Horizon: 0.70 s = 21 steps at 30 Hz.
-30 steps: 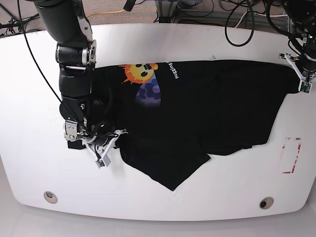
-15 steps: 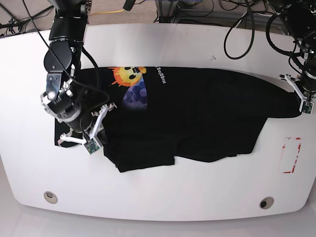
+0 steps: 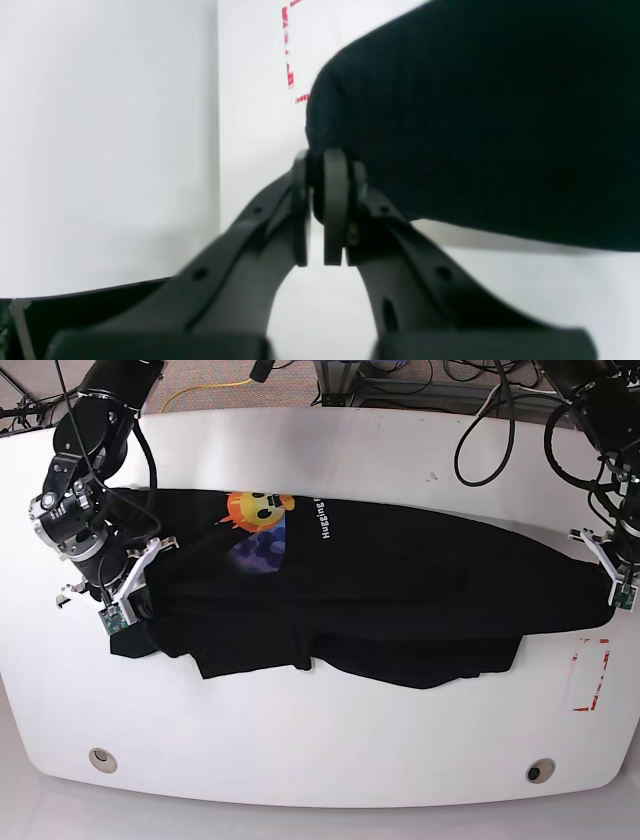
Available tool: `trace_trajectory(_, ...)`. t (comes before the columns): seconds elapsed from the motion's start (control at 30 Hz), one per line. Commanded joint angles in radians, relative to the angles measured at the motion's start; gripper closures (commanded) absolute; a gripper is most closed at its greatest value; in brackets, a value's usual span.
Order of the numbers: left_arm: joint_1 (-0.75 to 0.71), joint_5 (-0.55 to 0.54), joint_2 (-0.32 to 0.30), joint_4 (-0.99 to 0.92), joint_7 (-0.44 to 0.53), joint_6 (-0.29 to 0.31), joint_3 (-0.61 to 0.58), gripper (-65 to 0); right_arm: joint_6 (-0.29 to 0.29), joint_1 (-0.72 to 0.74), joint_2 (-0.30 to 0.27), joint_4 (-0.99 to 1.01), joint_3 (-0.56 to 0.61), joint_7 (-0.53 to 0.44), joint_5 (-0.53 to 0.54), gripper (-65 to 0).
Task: Fold the T-shirt properly
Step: 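Drag the held shirt edges apart with both grippers, stretching it taut, then pull the shirt edge toward the robot with both grippers, flipping it over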
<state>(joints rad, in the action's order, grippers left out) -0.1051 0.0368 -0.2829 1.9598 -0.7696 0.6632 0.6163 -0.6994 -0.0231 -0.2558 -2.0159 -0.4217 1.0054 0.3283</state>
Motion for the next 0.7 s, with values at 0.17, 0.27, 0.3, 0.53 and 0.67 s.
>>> trace_trajectory(0.17, 0.009, -0.002, -0.016, 0.010, 0.019, -0.009, 0.004, -1.7, 0.001, -0.105, 0.006, -0.022, -0.085, -0.023, 0.154, 0.0)
trace_trajectory(0.27, 0.009, -0.002, -0.016, 0.010, 0.019, -0.009, 0.004, -1.7, 0.001, -0.168, 0.006, -0.022, -0.104, -0.023, 0.216, 0.0)
trace_trajectory(0.3, 0.009, -0.002, -0.016, 0.010, 0.019, -0.009, 0.004, -1.7, 0.001, -0.186, 0.008, -0.022, -0.105, -0.023, 0.231, 0.0)
trace_trajectory(0.53, -0.005, -0.002, -0.016, 0.008, 0.019, -0.009, 0.004, -1.7, 0.001, -0.337, 0.008, -0.022, -0.170, -0.023, 0.355, 0.0)
trace_trajectory(0.67, -0.006, -0.002, -0.016, 0.006, 0.019, -0.009, -0.009, -1.7, 0.001, -0.404, 0.002, -0.022, -0.191, -0.023, 0.426, 0.0)
